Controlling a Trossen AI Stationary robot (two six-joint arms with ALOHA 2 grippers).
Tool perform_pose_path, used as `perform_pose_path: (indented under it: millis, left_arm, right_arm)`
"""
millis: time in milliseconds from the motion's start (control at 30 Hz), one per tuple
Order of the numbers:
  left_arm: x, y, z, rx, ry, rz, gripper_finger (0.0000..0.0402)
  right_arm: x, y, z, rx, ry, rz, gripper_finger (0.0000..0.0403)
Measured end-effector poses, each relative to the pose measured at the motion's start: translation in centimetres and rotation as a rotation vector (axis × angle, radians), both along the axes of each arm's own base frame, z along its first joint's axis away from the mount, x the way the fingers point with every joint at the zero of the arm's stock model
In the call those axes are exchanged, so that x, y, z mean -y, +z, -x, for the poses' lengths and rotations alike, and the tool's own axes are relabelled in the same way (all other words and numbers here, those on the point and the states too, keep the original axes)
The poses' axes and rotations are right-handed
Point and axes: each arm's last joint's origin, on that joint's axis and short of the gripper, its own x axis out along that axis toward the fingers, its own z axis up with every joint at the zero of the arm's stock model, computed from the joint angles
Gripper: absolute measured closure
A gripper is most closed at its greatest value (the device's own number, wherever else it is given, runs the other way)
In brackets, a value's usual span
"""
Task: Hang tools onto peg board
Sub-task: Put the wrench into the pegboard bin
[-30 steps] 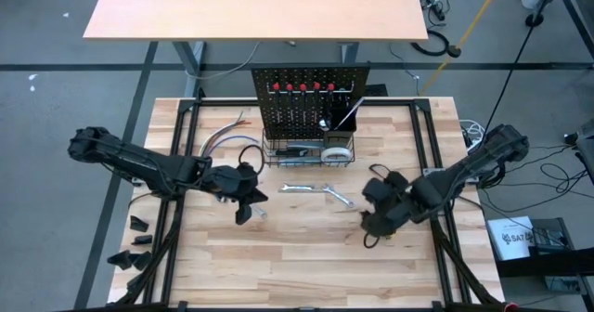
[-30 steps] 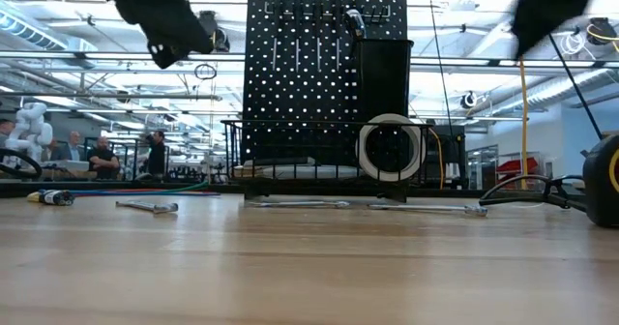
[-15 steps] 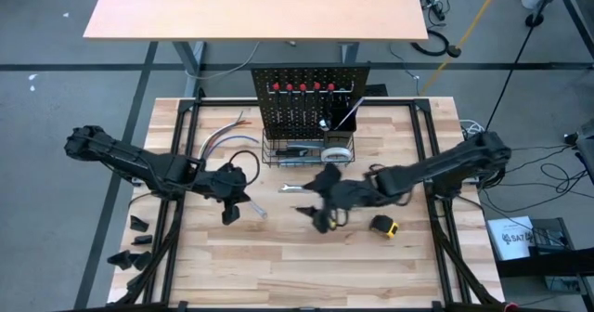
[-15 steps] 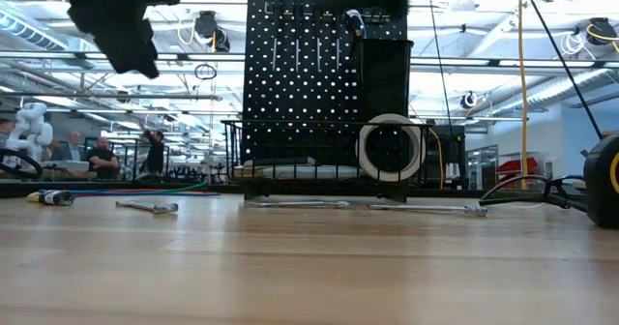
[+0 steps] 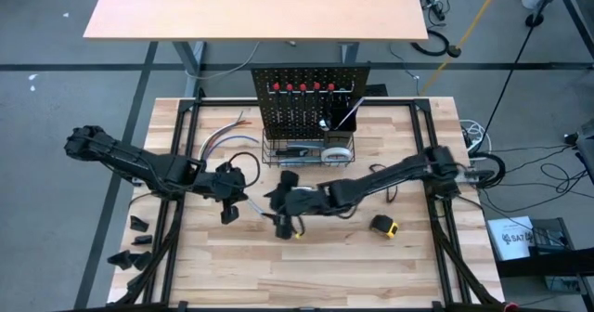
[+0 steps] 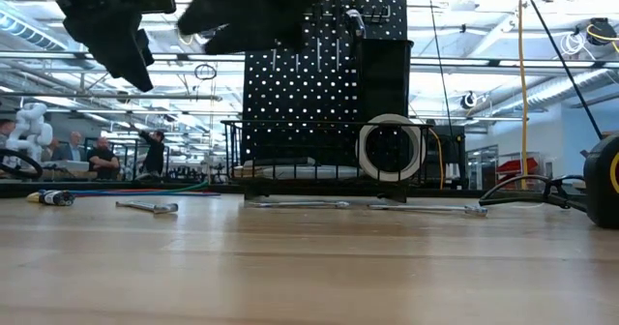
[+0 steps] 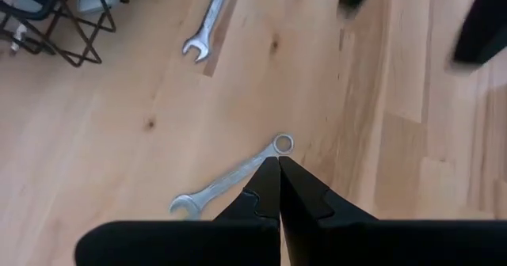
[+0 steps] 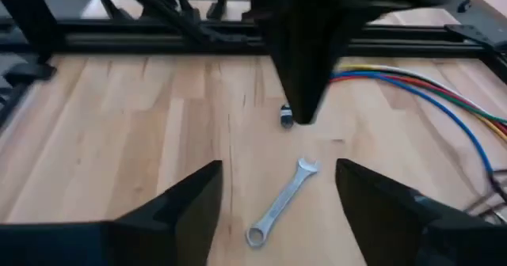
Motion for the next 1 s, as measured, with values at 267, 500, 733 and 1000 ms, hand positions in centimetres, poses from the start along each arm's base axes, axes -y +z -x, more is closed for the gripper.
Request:
perform_pose_path:
  millis: [267,500,733,1000]
  left_arm:
    - [-1.7,1.0,2.7,0.092,0.178,-0.049,0.0402]
    - [-2.5,-0.6,4.6,0.202,0.275,0.073,0.0402]
    - [-2.6,-1.9,4.8,0.189,0.278,0.071,0.0402]
    - [-2.6,-2.5,4.3,0.16,0.287,0.033,0.0366]
  right_arm:
    - [1.1,-2.8,-3.9,-0.029,-0.003,-0.021,0.0324]
    - [0.1,-5.4,-5.9,-0.048,-0.001,-0.03,0.0395]
    - [-0.4,-7.8,-5.7,-0.121,-0.105,-0.049,0.0402]
    - [-1.0,-10.3,-5.6,-0.177,-0.131,-0.093,0.0402]
